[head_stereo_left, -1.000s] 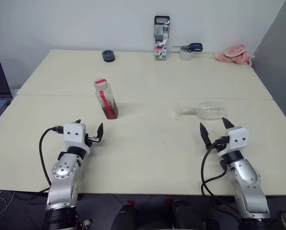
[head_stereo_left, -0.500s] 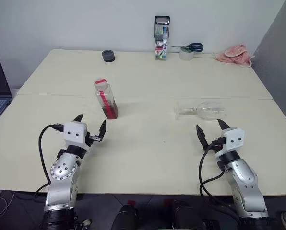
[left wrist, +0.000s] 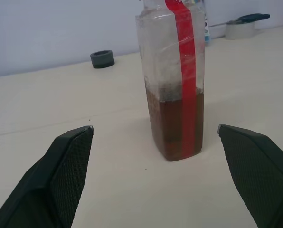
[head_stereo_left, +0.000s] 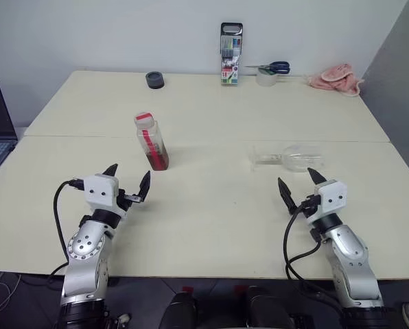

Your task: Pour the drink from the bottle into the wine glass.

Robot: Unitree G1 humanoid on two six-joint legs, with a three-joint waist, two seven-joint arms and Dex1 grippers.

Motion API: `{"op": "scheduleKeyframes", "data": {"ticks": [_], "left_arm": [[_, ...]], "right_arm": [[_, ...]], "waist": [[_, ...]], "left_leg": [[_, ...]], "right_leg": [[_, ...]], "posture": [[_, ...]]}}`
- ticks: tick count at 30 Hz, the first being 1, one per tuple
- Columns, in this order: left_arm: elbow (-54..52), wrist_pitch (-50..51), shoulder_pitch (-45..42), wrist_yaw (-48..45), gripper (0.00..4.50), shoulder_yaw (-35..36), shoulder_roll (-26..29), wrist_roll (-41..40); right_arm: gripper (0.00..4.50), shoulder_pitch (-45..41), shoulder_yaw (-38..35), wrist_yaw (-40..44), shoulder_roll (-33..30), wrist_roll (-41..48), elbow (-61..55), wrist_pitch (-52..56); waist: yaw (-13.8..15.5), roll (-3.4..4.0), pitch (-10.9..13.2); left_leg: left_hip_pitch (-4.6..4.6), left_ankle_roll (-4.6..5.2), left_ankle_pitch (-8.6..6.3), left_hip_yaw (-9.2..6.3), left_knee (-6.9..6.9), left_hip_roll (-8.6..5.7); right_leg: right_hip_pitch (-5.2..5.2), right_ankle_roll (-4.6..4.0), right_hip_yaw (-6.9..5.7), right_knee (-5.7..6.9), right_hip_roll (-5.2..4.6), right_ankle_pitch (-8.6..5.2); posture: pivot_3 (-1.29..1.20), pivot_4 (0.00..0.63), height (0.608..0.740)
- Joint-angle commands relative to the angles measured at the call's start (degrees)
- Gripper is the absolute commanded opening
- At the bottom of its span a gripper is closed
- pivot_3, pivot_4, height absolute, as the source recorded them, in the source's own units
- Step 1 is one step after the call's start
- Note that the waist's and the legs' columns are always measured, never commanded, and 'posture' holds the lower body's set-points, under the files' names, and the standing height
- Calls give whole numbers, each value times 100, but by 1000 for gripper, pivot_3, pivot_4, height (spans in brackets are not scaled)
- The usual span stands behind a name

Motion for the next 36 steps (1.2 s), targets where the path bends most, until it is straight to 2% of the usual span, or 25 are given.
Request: {"op": "scheduleKeyframes", "data": {"ticks": [1,6,10,14,23,36], "left_arm": [[-152,77,-111,72,4481,-9,29,26],[-82,431,-351,147,4481,-76,64,92],[-60,777,-613,165,4481,-218,51,122],[0,1093,-915,278,4481,-377,-6,233],[207,1502,-1497,575,4481,-621,-150,466],[871,1537,-2345,1057,4481,-718,-381,718]], "right_arm": [[4500,-151,-5,141,-126,72,-153,-121],[4500,-127,234,800,-434,446,-530,185],[4500,-116,551,1702,-1000,1206,-1274,1058],[4500,-432,581,2070,-1429,1682,-1702,1743],[4500,-648,588,2559,-1922,2124,-1992,2360],[4500,-918,472,2860,-2110,2271,-1783,2447]], "waist": [[0,0,0],[0,0,0],[0,0,0],[3,-1,0],[8,-3,0],[10,-5,1]], "left_leg": [[0,0,0,0,0,0],[-1,0,0,-1,1,-1],[-2,0,0,-3,3,-1],[-1,0,0,-4,7,-1],[-4,0,0,-6,11,-6],[-5,0,0,-6,16,-6]], "right_leg": [[0,0,0,0,0,0],[0,0,-1,0,0,0],[2,0,-3,0,0,0],[4,1,-4,-1,0,0],[8,5,-5,-4,-2,3],[8,9,-6,-4,-2,5]], "posture": [[0,150,740],[0,150,740],[0,150,740],[0,150,740],[0,150,740],[0,150,740]]}}
